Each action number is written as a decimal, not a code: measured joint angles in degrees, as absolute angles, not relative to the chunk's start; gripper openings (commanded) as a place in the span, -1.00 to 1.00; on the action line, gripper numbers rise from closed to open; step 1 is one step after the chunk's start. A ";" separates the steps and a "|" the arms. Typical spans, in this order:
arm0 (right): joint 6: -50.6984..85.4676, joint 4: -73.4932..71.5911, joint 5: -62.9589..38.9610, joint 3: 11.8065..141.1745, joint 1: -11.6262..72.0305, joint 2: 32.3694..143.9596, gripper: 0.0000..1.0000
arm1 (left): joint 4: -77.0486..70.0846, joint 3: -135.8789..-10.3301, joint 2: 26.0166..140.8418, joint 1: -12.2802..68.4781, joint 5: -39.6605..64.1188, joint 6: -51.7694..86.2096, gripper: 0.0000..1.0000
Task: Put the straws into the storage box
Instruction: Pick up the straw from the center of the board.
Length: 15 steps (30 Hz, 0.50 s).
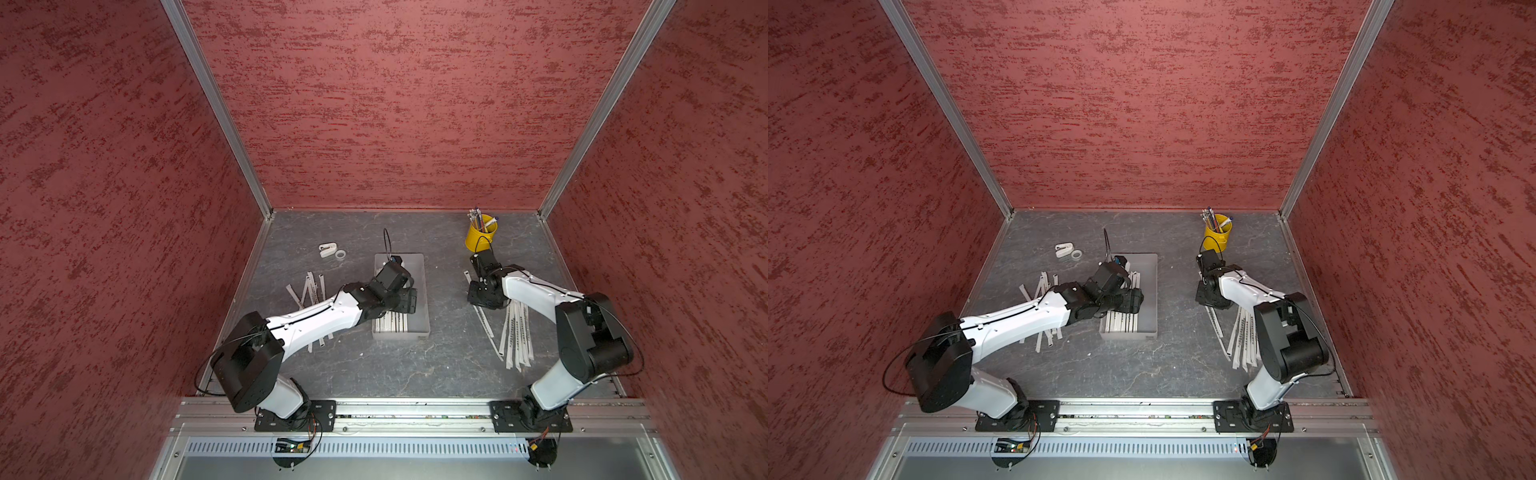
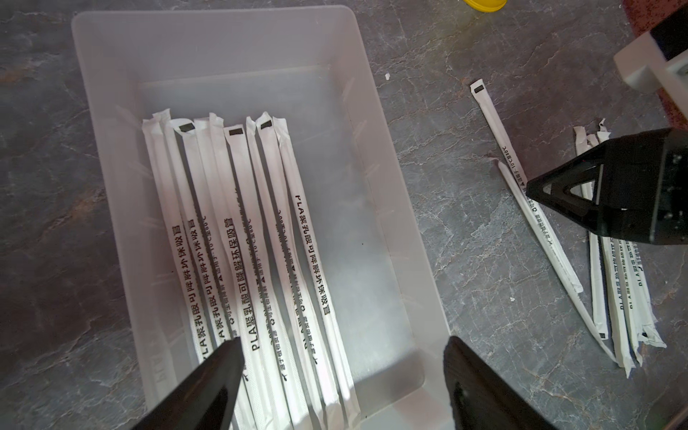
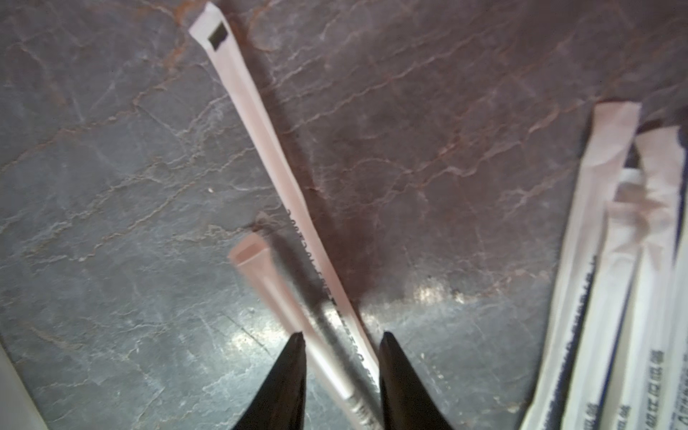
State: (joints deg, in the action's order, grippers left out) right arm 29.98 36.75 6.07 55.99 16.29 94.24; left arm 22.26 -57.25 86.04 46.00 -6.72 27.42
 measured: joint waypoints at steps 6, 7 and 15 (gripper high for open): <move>29.28 38.79 6.00 56.01 16.16 94.24 -0.36 | 22.26 -56.77 85.23 45.32 -6.79 27.57 0.74; 29.08 38.94 6.00 55.99 16.16 94.24 -0.37 | 22.22 -56.66 85.10 45.28 -6.81 27.59 0.74; 27.51 38.39 5.37 56.01 15.97 96.86 -0.50 | 22.26 -56.03 84.84 44.88 -6.72 27.62 0.74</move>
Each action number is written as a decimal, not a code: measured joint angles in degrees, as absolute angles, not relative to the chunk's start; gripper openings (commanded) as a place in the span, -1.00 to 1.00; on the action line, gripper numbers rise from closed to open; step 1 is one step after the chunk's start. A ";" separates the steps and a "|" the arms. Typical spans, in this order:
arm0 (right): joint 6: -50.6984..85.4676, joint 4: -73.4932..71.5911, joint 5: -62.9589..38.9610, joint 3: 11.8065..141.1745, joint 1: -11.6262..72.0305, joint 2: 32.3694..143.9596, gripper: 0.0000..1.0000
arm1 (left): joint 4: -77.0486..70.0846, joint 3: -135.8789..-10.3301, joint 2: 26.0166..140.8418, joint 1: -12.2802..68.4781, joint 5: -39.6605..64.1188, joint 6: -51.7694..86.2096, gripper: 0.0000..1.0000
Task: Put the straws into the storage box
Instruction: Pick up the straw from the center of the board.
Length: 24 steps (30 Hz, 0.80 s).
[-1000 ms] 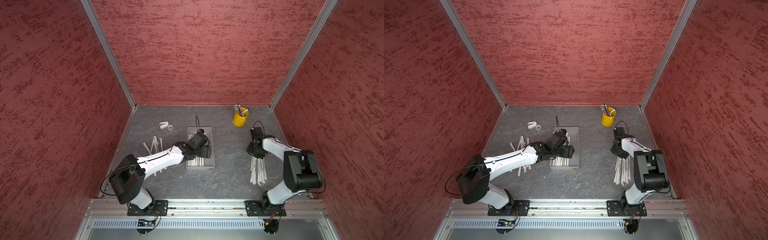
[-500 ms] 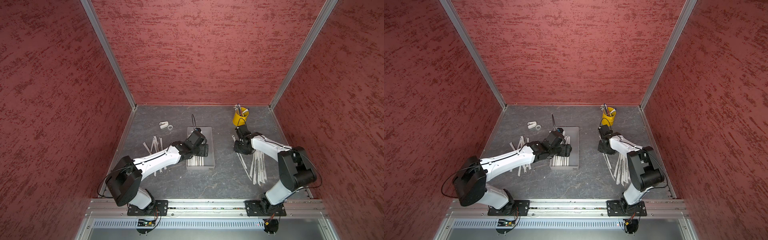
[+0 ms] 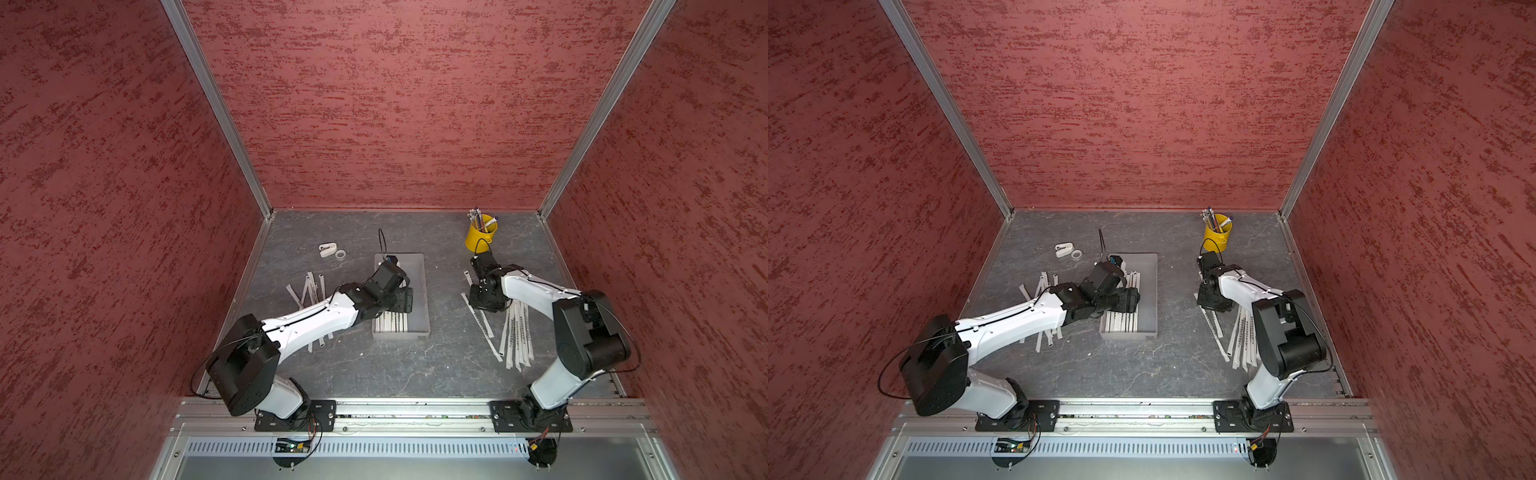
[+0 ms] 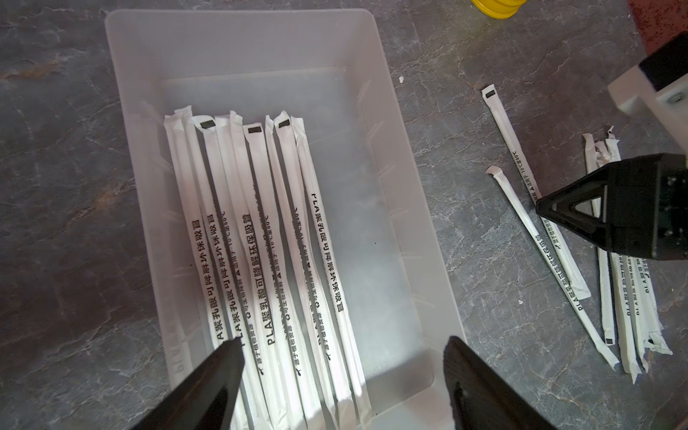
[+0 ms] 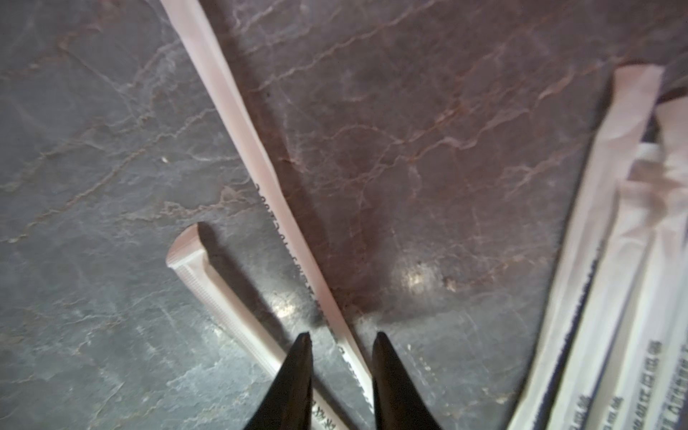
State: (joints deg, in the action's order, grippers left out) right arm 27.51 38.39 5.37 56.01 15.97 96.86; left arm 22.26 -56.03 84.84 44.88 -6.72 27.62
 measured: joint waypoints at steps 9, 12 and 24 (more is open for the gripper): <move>23.79 37.43 5.87 57.71 16.69 98.76 -0.85 | 22.33 -52.05 80.51 40.21 -6.22 28.47 0.73; 21.19 39.38 8.32 58.61 19.00 97.03 -0.87 | 22.33 -50.24 78.08 37.17 -6.07 28.84 0.73; 29.67 38.83 4.69 72.62 37.39 90.21 -0.91 | 24.18 -47.57 73.34 29.06 -5.91 31.59 0.71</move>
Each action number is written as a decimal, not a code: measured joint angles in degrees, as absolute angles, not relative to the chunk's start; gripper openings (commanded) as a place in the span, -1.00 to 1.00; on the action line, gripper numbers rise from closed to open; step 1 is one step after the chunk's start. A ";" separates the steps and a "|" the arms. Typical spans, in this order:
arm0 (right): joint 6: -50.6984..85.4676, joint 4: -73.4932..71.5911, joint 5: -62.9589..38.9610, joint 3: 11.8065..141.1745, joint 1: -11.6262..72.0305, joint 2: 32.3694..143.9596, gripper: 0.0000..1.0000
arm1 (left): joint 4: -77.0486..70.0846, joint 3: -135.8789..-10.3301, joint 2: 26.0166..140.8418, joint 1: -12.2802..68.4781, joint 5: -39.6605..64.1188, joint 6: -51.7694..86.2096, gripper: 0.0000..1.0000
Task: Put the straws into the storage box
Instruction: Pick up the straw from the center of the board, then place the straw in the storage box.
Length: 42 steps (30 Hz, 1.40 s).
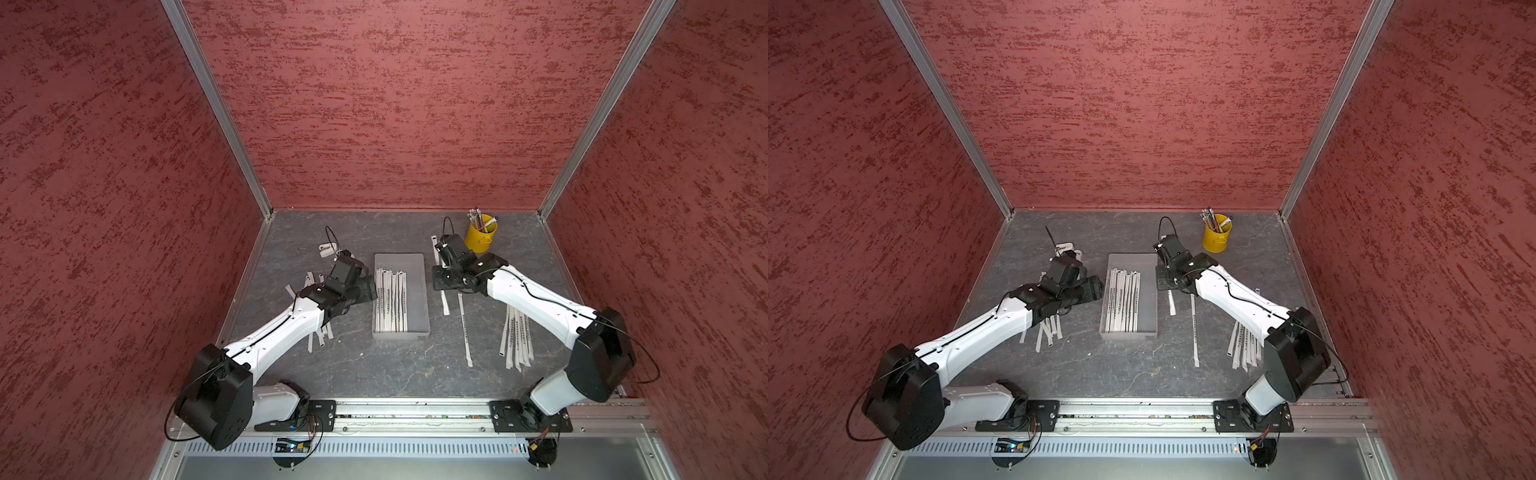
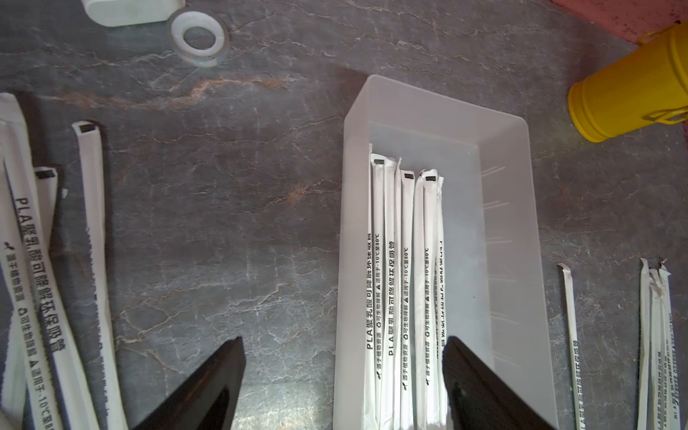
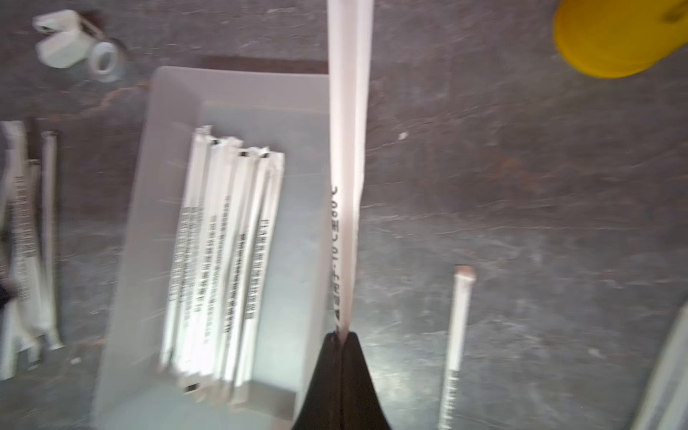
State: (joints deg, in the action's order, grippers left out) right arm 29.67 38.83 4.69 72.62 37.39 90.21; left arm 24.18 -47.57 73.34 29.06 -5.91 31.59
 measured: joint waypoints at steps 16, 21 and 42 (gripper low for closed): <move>45.50 31.97 3.05 77.03 43.22 110.91 -0.91 | 23.94 -46.37 75.00 30.50 -1.76 34.65 0.71; 45.65 32.14 3.03 77.36 43.31 112.27 -0.89 | 23.83 -46.26 75.02 30.87 -1.52 35.09 0.71; 45.54 33.34 2.04 78.41 43.31 112.68 -0.66 | 23.07 -46.28 75.44 30.98 -1.41 35.11 0.70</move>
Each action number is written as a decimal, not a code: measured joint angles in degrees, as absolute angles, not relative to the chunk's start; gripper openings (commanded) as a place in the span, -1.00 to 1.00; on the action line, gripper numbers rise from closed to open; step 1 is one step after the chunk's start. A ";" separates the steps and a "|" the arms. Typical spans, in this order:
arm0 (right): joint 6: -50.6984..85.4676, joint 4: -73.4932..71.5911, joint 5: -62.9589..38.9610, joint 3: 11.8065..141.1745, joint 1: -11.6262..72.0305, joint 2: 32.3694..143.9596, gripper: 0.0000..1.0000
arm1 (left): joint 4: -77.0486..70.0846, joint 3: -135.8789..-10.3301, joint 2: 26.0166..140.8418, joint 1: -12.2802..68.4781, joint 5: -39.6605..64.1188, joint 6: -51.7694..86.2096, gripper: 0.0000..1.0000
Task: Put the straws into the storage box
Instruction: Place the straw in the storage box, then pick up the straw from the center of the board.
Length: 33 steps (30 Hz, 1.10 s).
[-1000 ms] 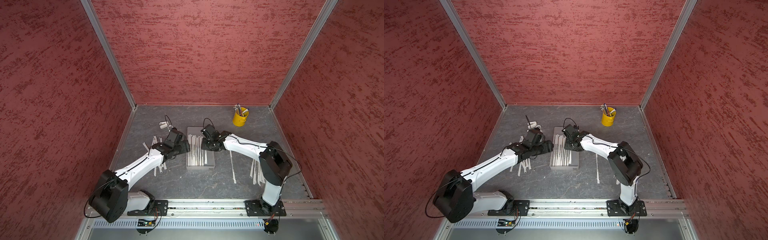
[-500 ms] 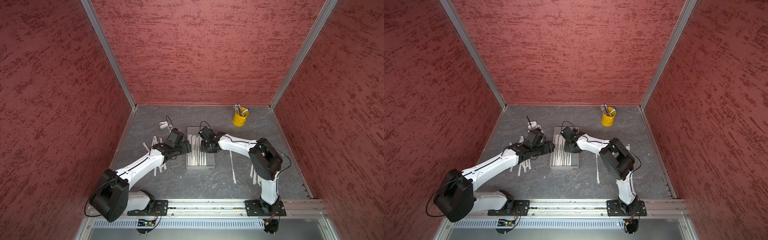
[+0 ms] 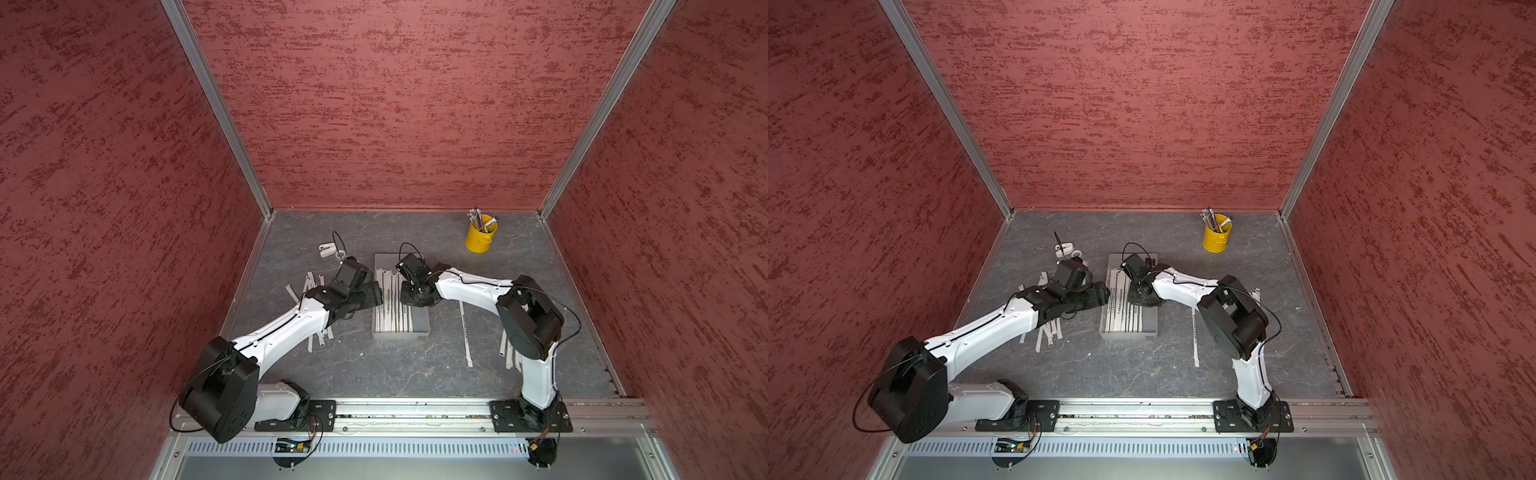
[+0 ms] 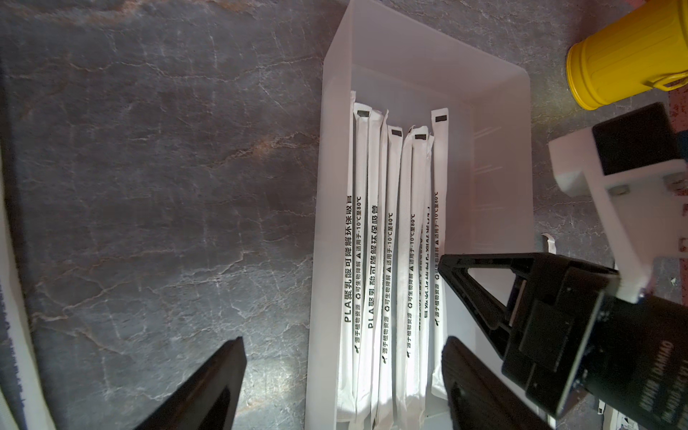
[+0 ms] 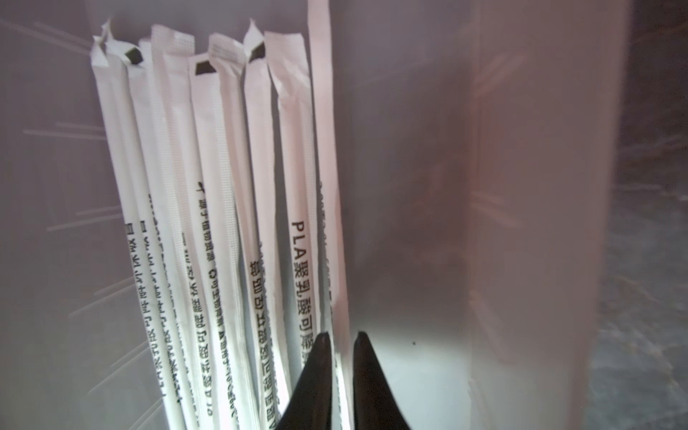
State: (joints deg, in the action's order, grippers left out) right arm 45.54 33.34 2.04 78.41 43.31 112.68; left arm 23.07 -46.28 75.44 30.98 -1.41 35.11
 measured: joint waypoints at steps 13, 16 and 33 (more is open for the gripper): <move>45.34 39.62 4.54 65.54 39.53 87.90 -0.41 | 29.15 -55.11 75.57 39.16 -7.35 29.82 0.85; 44.42 42.70 6.72 61.10 36.80 85.08 -0.37 | 29.17 -58.39 76.71 42.06 -7.42 28.62 0.90; 42.59 41.82 8.25 48.05 34.74 90.02 -0.65 | 24.32 -59.81 87.85 50.00 -1.15 28.67 0.90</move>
